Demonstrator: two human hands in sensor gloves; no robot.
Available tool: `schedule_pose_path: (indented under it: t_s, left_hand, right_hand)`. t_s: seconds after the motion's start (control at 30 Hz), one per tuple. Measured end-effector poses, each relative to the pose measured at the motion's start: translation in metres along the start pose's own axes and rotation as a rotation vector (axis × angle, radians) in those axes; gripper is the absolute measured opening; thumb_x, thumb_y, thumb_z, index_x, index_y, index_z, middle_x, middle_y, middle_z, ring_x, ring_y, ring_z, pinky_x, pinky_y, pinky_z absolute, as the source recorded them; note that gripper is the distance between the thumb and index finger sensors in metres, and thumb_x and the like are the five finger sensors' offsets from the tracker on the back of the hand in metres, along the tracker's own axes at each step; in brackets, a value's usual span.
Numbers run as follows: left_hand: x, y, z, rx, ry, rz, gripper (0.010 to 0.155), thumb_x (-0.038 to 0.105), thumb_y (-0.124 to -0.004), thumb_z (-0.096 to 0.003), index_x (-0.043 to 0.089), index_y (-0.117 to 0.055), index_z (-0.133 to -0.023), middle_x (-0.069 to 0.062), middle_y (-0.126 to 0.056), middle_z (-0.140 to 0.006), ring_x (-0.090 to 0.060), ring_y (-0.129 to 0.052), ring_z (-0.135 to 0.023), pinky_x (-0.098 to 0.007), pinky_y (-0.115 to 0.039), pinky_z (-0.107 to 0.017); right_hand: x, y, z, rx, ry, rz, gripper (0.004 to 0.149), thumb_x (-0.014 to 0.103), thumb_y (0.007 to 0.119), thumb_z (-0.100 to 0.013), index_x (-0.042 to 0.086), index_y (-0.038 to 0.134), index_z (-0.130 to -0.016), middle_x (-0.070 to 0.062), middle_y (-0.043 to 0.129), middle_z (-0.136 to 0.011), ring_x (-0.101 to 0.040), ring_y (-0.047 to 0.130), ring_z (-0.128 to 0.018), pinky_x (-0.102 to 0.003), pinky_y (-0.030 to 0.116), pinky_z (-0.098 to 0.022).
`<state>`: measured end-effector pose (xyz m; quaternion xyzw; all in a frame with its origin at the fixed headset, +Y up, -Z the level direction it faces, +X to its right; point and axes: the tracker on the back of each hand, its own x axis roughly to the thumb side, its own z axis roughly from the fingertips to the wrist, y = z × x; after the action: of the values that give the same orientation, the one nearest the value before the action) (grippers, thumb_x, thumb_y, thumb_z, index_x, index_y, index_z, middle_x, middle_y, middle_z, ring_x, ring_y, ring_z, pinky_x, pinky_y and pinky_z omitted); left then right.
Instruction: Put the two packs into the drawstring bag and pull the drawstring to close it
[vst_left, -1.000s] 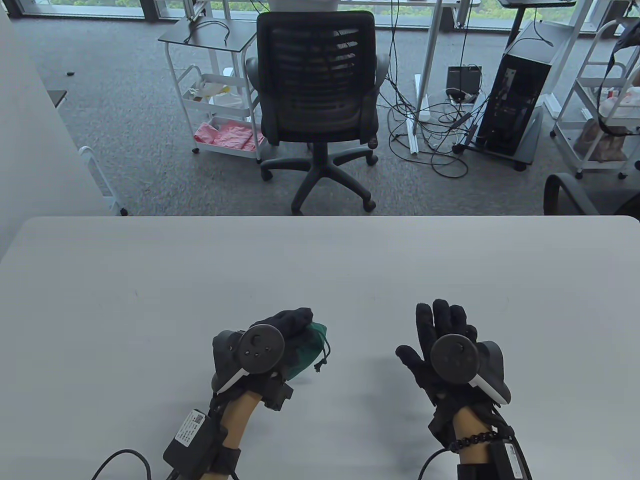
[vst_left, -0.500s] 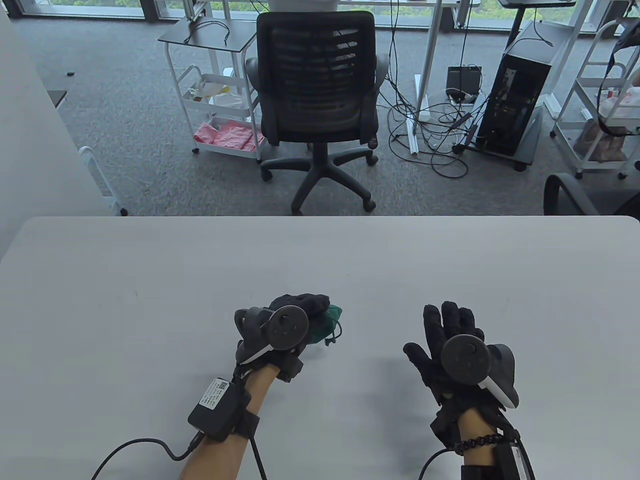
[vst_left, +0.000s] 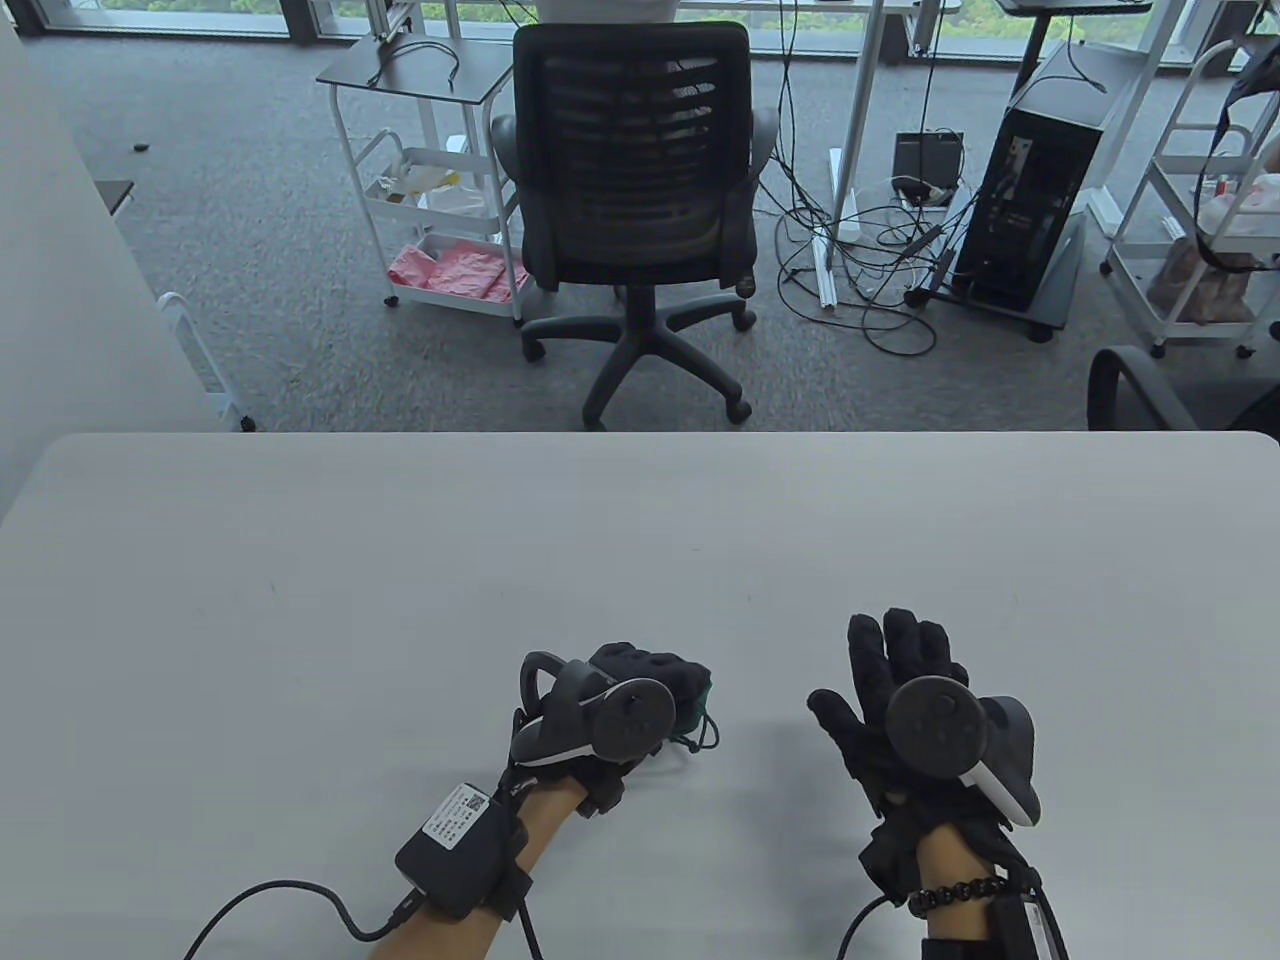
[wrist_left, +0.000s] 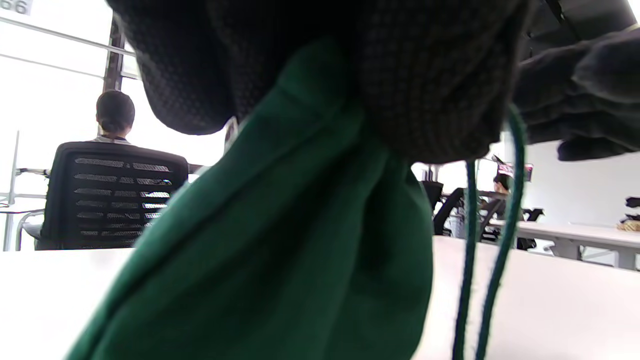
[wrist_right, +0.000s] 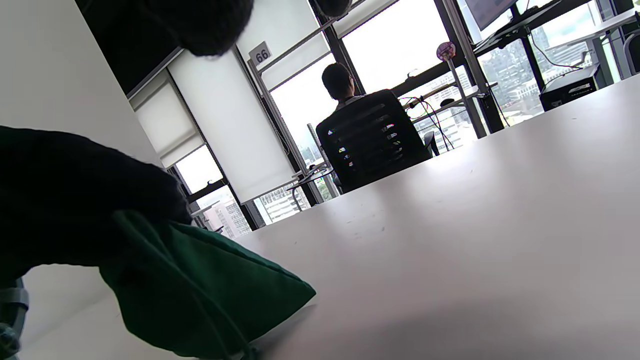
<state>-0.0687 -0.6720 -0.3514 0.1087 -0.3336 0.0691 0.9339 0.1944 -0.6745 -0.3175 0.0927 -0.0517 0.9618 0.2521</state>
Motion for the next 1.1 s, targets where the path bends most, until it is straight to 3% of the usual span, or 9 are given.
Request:
schedule_pose_path:
  t_s: [0.37, 0.57, 0.77, 0.9, 1.0, 1.1]
  left_hand:
    - [0.040, -0.032, 0.026, -0.288, -0.232, -0.155, 0.044, 0.042, -0.093, -0.0396, 0.034, -0.090, -0.083, 0.008, -0.102, -0.082, -0.021, -0.110, -0.072, -0.052, -0.086, -0.064]
    - [0.046, -0.044, 0.033, -0.395, -0.252, -0.187, 0.046, 0.041, -0.091, -0.0419, 0.033, -0.086, -0.087, 0.005, -0.098, -0.088, -0.023, -0.105, -0.076, -0.054, -0.083, -0.066]
    - [0.042, -0.036, 0.039, -0.393, -0.237, -0.148, 0.052, 0.048, -0.086, -0.0431, 0.032, -0.082, -0.092, 0.002, -0.094, -0.094, -0.026, -0.102, -0.083, -0.057, -0.080, -0.067]
    - [0.034, -0.015, 0.046, -0.298, -0.199, -0.114, 0.051, 0.049, -0.084, -0.0440, 0.032, -0.082, -0.092, 0.002, -0.094, -0.094, -0.027, -0.102, -0.082, -0.058, -0.080, -0.067]
    - [0.021, 0.003, 0.052, -0.222, -0.132, -0.116, 0.051, 0.049, -0.083, -0.0449, 0.032, -0.082, -0.092, 0.002, -0.094, -0.094, -0.027, -0.102, -0.082, -0.057, -0.080, -0.067]
    - [-0.005, 0.021, 0.061, -0.140, 0.031, -0.124, 0.051, 0.049, -0.081, -0.0469, 0.030, -0.080, -0.095, 0.000, -0.092, -0.096, -0.030, -0.100, -0.084, -0.058, -0.079, -0.067]
  right_hand:
    - [0.002, 0.003, -0.001, 0.028, -0.006, -0.001, 0.079, 0.044, 0.067, -0.058, 0.000, 0.031, -0.112, -0.035, 0.014, -0.110, -0.064, 0.013, -0.096, -0.079, 0.021, -0.064]
    - [0.004, 0.007, -0.002, 0.054, -0.005, 0.005, 0.079, 0.044, 0.067, -0.058, 0.000, 0.031, -0.112, -0.036, 0.014, -0.110, -0.064, 0.012, -0.095, -0.079, 0.022, -0.064]
    - [0.006, 0.008, -0.002, 0.065, -0.004, 0.004, 0.079, 0.044, 0.067, -0.058, -0.001, 0.031, -0.112, -0.036, 0.015, -0.110, -0.064, 0.013, -0.095, -0.079, 0.022, -0.064]
    - [0.006, 0.008, -0.002, 0.067, -0.001, 0.002, 0.079, 0.044, 0.067, -0.058, -0.001, 0.032, -0.112, -0.036, 0.015, -0.110, -0.064, 0.013, -0.095, -0.079, 0.023, -0.064]
    - [0.006, 0.008, -0.002, 0.070, 0.002, 0.003, 0.078, 0.044, 0.067, -0.058, -0.001, 0.032, -0.112, -0.036, 0.015, -0.110, -0.064, 0.013, -0.095, -0.079, 0.023, -0.064]
    - [0.007, 0.009, -0.002, 0.073, 0.002, 0.009, 0.078, 0.044, 0.067, -0.058, -0.001, 0.032, -0.112, -0.036, 0.015, -0.110, -0.064, 0.013, -0.095, -0.079, 0.023, -0.064]
